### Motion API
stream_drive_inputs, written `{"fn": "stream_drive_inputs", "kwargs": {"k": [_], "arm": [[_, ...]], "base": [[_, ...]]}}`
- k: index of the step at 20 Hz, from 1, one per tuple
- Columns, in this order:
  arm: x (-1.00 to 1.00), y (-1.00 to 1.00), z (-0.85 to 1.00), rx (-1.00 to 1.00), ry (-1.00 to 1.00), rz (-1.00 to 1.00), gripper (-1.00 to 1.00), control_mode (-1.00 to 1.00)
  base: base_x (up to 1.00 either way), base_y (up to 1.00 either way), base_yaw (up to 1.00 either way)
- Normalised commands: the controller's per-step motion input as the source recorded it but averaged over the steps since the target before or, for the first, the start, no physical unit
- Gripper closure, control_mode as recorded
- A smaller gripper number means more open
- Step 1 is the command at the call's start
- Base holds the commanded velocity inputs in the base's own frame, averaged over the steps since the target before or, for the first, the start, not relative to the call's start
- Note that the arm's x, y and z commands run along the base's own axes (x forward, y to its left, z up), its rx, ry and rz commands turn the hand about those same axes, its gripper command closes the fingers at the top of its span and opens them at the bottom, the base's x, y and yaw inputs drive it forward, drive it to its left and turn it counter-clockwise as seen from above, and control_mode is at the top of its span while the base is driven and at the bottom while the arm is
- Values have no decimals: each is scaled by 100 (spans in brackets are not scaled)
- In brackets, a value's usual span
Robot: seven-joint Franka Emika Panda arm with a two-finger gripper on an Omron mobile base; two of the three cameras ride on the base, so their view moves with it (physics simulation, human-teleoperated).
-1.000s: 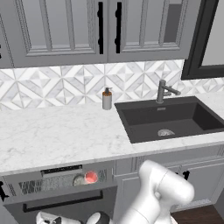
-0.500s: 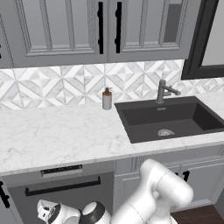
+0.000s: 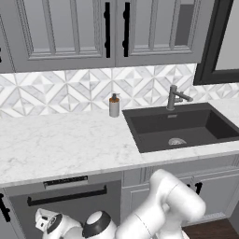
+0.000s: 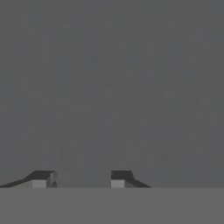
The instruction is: Pick up the cup and bowl from the counter, place them in the dishwasher, and close the dishwasher door.
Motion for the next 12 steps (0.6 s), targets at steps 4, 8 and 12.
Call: {"fn": "stream_drive_inputs", "kwargs": {"k": [4, 8, 12], "arm": [[86, -97, -54, 0, -14, 0, -100, -100], [64, -100, -45, 0, -16, 0, -100, -100], [10, -100, -61, 0, -2, 0, -100, -100]], "base": [[0, 0, 0], [0, 0, 0], [0, 0, 0]]}}
